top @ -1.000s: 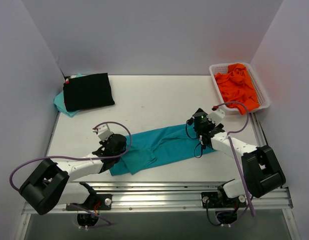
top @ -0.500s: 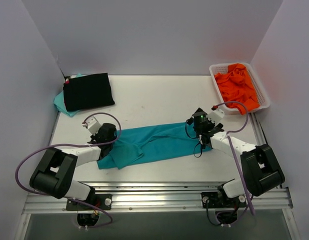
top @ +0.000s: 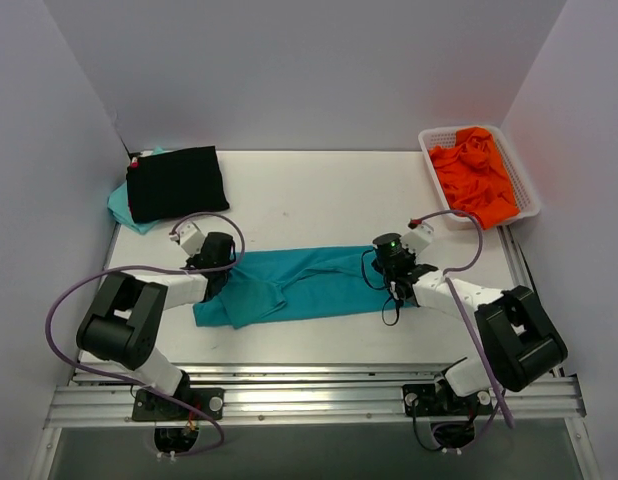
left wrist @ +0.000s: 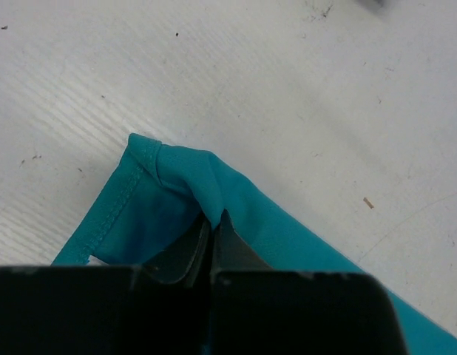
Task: Fold and stack the t-shirts
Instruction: Fold the tshirt
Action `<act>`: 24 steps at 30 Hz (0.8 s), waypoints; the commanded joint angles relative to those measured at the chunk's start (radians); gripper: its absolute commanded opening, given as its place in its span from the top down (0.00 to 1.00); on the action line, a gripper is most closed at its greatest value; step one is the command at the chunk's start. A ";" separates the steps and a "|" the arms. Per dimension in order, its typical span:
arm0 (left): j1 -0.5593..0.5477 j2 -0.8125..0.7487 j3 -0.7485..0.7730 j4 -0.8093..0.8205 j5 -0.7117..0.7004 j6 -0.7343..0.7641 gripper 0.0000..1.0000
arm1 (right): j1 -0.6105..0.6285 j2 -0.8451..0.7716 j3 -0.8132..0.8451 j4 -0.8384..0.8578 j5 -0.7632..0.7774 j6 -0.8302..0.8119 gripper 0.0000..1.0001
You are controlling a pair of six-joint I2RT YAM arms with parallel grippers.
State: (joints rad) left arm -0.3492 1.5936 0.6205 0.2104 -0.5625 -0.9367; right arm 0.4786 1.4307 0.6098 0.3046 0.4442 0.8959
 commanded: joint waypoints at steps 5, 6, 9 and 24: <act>0.030 0.094 0.166 0.012 0.053 0.042 0.98 | 0.012 0.056 -0.070 0.047 -0.004 0.066 1.00; 0.032 0.107 0.188 0.011 0.064 0.053 0.98 | 0.015 0.065 -0.082 0.048 0.002 0.070 1.00; 0.042 0.173 0.289 -0.009 0.099 0.079 0.98 | 0.021 0.088 -0.096 0.048 0.010 0.081 1.00; 0.096 0.682 1.117 -0.373 0.377 0.225 0.98 | 0.584 0.371 -0.177 0.120 0.059 0.412 1.00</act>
State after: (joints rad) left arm -0.2661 2.1925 1.5867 -0.0299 -0.2882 -0.7700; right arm 0.9459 1.6356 0.4694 0.6373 0.5701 1.1992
